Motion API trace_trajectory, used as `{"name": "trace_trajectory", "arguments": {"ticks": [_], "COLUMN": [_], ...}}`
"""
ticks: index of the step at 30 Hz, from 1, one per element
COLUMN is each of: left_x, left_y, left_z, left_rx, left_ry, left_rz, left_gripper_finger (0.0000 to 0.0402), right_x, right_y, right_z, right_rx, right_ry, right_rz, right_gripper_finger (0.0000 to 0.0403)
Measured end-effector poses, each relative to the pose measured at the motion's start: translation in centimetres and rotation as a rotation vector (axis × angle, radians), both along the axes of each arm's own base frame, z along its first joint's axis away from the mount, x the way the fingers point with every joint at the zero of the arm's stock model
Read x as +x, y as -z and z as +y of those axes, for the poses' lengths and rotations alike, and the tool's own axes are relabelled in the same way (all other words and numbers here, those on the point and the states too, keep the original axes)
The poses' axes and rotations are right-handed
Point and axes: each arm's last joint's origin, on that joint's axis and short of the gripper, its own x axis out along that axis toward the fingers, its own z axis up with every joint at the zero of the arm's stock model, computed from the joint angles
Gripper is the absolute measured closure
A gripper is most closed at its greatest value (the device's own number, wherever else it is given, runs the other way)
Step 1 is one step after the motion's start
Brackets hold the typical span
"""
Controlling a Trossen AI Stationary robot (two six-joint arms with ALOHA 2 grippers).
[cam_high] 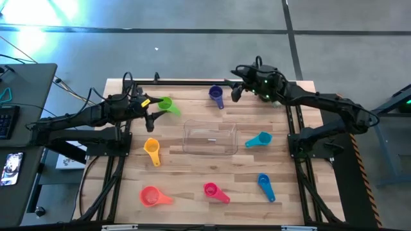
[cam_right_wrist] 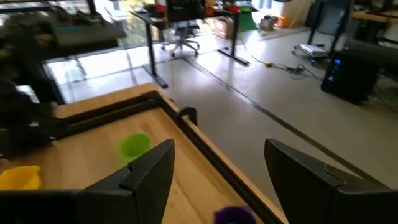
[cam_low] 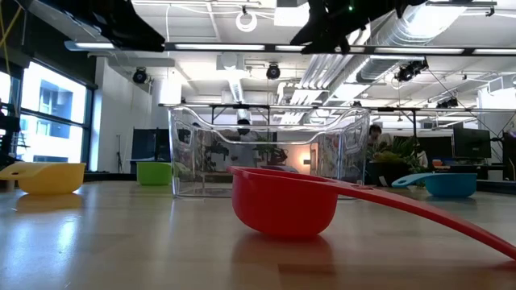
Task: Nest measuring cups in basket
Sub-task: Move the light blue measuring cup to the center of the table
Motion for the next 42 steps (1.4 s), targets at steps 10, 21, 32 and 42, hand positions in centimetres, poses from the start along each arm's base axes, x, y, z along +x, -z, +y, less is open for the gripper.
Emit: {"name": "trace_trajectory", "arguments": {"ticks": [10, 21, 32, 42], "left_x": [0.0, 0.0, -0.1, -0.1], "left_y": [0.0, 0.0, 0.1, 0.1], "left_z": [0.1, 0.1, 0.1, 0.1], "left_rx": [0.01, 0.01, 0.006, 0.006], "left_ry": [-0.036, -0.036, -0.037, -0.037], "left_rz": [0.002, 0.002, 0.009, 0.008], "left_gripper_finger": [0.0169, 0.0169, 0.0169, 0.0169], "right_x": [-1.6, -2.9, -3.4, -3.6], "right_y": [1.7, 3.6, 5.5, 6.5], "right_z": [-1.8, -1.6, 1.8, 6.5], "right_rx": [0.087, 0.24, 0.444, 0.568], "right_ry": [0.088, 0.119, 0.093, 0.103], "right_rz": [0.163, 0.34, 0.538, 0.695], "right_gripper_finger": [0.016, 0.016, 0.016, 0.016]}}
